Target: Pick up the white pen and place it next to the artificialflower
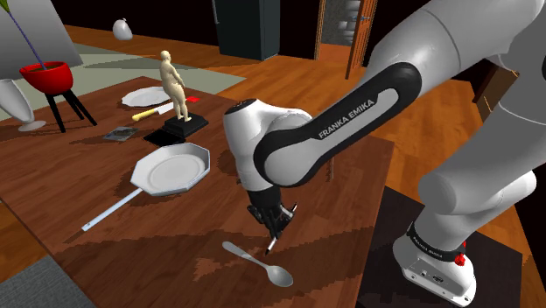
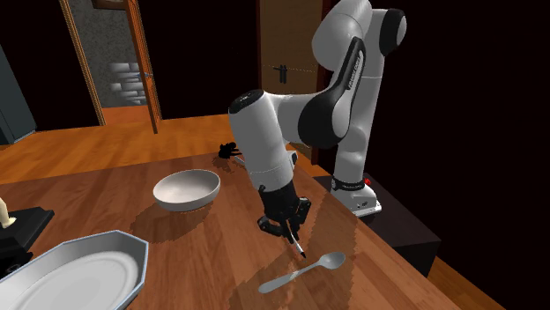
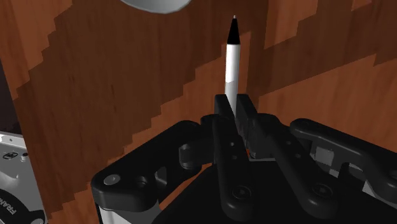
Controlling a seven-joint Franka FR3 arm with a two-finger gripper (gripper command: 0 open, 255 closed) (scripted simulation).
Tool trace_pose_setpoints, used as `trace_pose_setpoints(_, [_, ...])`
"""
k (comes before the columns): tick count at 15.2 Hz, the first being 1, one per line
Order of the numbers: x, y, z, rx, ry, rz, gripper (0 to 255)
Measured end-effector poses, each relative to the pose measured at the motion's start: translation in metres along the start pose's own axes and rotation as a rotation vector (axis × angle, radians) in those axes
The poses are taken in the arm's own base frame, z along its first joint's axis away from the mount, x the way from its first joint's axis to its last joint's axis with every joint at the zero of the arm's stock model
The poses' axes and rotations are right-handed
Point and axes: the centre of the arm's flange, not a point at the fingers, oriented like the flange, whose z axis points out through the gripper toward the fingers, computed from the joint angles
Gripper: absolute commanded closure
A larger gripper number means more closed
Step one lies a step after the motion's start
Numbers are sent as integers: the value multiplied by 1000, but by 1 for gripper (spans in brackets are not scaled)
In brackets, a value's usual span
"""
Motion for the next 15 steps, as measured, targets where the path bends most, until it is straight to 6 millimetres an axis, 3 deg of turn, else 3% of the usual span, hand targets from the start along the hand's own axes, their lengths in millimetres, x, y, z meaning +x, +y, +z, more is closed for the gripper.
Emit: trace_pose_setpoints(15, [-6, 21, -74, -1, -2, 0, 255])
